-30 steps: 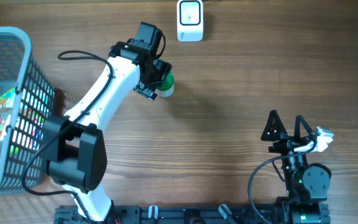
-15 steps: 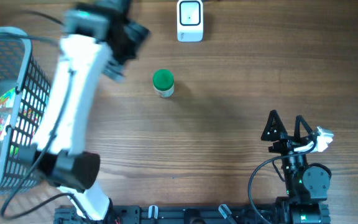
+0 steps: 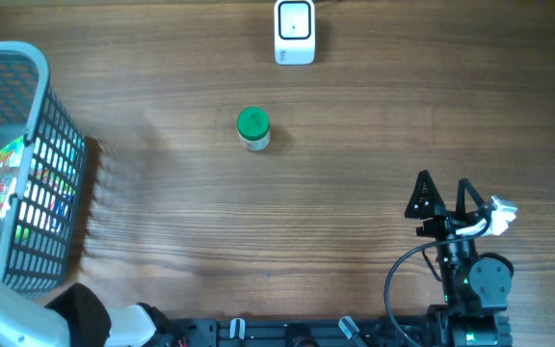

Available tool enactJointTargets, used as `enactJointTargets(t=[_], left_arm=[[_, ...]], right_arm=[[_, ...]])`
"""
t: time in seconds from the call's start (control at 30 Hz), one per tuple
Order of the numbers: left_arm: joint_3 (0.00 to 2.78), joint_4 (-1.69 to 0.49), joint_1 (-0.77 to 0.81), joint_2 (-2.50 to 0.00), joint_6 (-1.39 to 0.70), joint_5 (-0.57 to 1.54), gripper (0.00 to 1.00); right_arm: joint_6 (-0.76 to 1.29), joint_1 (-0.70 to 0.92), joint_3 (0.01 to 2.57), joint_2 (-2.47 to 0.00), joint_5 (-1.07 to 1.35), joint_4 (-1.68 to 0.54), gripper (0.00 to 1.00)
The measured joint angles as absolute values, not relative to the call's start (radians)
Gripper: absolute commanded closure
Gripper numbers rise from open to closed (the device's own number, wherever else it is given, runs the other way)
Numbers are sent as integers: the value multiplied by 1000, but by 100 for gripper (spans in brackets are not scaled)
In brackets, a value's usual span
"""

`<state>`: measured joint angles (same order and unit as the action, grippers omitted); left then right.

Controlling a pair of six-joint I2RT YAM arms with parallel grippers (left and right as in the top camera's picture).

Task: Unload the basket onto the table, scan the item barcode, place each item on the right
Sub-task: 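Reach the left gripper into the basket and grasp the white box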

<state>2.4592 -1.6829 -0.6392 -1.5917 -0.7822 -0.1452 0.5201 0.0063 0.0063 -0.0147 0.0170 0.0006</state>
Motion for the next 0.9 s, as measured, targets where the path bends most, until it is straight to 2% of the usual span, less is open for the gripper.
enactJointTargets(t=[0.2, 0.37, 0.5, 0.67, 0.9], left_arm=[[2121, -1674, -716, -1600, -789, -238, 0], [1758, -1458, -723, -1605, -813, -278, 0], [1550, -1267, -723, -1612, -729, -268, 0], [1421, -1104, -723, -1612, -582, -263, 0], [1398, -1005, -723, -1671, -533, -240, 0]], right_arm=[[520, 6, 6, -15, 17, 1, 0], [520, 6, 6, -15, 17, 1, 0], [520, 6, 6, -15, 17, 1, 0], [520, 6, 6, -15, 17, 1, 0], [520, 6, 6, -15, 17, 1, 0]])
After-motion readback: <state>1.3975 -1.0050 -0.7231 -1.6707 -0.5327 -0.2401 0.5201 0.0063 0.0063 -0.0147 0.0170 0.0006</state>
